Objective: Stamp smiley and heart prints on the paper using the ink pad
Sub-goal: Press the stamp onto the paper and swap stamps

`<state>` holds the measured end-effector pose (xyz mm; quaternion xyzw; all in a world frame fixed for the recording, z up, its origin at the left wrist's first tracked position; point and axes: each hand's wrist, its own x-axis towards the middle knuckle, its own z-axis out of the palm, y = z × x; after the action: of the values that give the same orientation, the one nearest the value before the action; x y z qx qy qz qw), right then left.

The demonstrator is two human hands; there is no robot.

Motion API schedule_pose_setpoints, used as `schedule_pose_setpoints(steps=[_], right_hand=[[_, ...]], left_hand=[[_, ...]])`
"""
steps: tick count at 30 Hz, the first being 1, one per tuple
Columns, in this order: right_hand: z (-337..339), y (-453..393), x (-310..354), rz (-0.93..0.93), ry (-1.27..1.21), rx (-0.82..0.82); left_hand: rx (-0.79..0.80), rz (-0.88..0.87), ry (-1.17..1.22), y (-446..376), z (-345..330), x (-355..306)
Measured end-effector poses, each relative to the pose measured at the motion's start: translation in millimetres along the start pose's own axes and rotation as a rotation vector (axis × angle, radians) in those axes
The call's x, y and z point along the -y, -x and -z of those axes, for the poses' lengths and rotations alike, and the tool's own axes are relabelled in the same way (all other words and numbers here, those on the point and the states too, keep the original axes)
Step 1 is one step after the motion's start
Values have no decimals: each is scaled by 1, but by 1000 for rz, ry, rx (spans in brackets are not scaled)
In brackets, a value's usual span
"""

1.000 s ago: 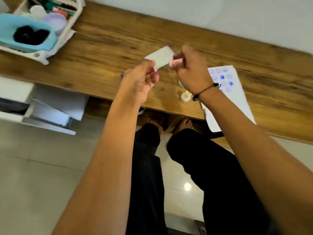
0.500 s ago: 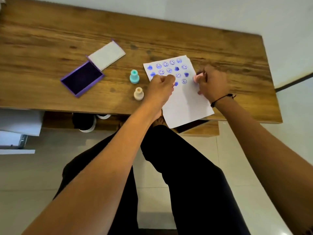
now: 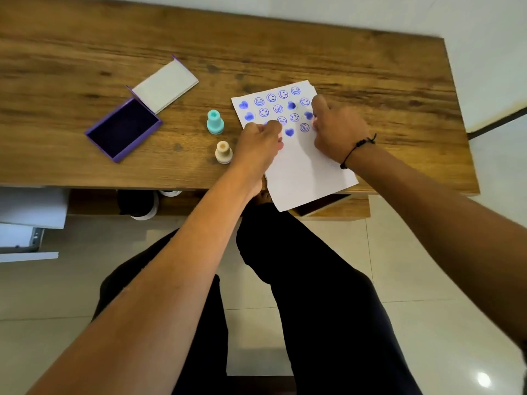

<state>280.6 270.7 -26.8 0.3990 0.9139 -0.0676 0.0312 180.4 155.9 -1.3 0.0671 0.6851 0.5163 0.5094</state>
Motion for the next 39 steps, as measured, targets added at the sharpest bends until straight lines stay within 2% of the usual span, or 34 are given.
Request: schedule_pose_setpoints(steps=[7,16,20,23,27,29,36,39], right_hand=[[11,-3,1,23,61,106],[12,-3,3,23,107,107],[18,-4,7,-7,69,167],[25,-4,6,-94,-130,131],[37,6,3,-286,-527,-117],[40,14,1,-366,-664,-163],[44,25,7,-382,-739,-127],[51,27,17,-367,-914,-38]], left_hand=[[-33,34,-14,-2,-2,-3],[-27,16,-56,0,-4,-4],[-19,60,-85,6,-6,-11],[-11,67,-21,12,-7,-15],[-13,22,-16,14,-2,-18],[-17,9,5,14,-1,-18],[6,21,29,17,2,-20],[70,7,70,18,3,-20]])
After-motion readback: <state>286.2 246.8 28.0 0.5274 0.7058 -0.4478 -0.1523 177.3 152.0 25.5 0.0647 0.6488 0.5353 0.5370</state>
